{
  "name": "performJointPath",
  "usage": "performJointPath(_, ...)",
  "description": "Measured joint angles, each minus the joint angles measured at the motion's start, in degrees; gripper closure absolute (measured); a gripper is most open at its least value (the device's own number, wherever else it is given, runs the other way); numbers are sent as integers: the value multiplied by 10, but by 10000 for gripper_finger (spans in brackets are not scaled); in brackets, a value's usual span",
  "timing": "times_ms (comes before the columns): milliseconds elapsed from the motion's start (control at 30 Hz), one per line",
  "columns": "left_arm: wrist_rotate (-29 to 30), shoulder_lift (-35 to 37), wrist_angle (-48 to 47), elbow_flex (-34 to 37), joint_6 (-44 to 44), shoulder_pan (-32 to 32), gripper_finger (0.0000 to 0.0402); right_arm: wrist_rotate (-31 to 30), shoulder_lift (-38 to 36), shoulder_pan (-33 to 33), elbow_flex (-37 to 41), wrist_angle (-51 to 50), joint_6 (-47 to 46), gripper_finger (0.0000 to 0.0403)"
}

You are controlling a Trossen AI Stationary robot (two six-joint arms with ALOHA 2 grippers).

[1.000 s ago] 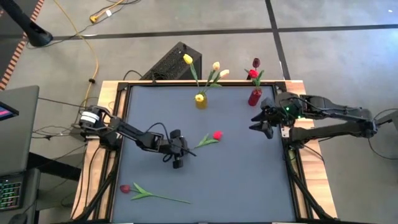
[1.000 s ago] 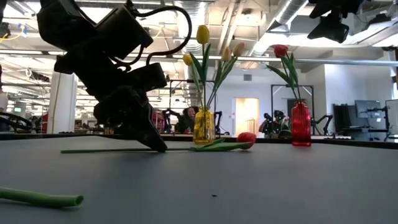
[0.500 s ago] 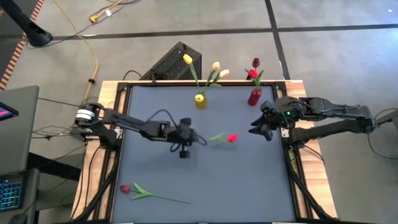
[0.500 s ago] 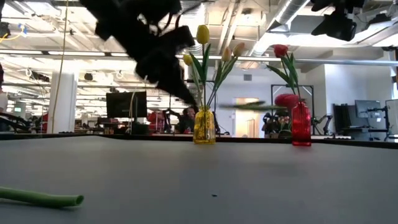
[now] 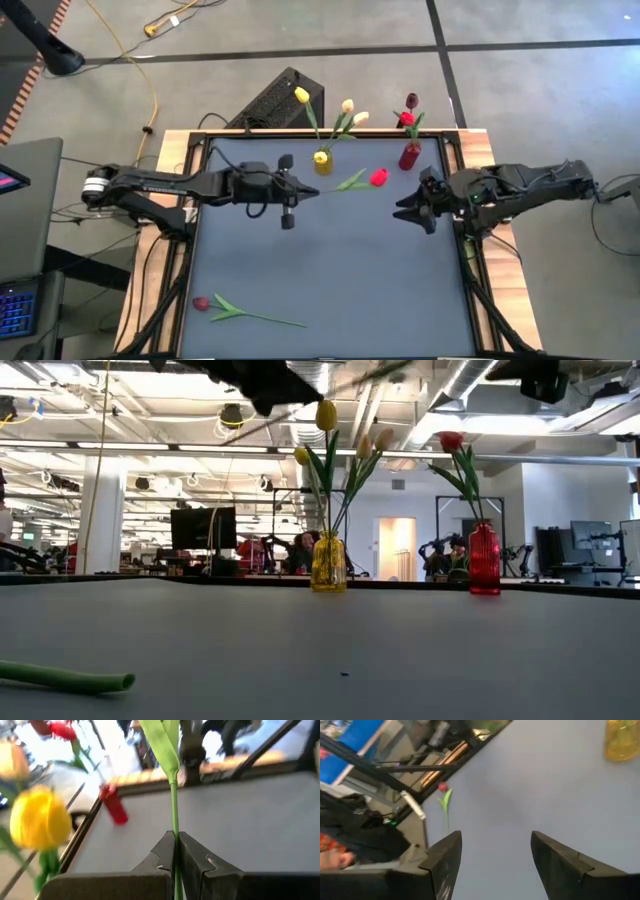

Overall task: Sort flowers into vase by color
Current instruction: Put the red flower into the red vase

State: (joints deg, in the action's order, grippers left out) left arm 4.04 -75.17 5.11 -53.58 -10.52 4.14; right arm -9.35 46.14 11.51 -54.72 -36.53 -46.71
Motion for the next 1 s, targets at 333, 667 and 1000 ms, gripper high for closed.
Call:
performJointPath(333, -95, 5, 68, 0, 33, -13, 401, -26, 56, 9, 0, 0, -9, 139)
performJointPath(667, -116, 5, 148, 0, 61, -16, 401, -26, 112, 6, 0, 137, 99, 139)
performJointPath(1000, -78, 2, 189, 0, 119, -16, 401, -4, 183, -49, 0, 380, 275, 139)
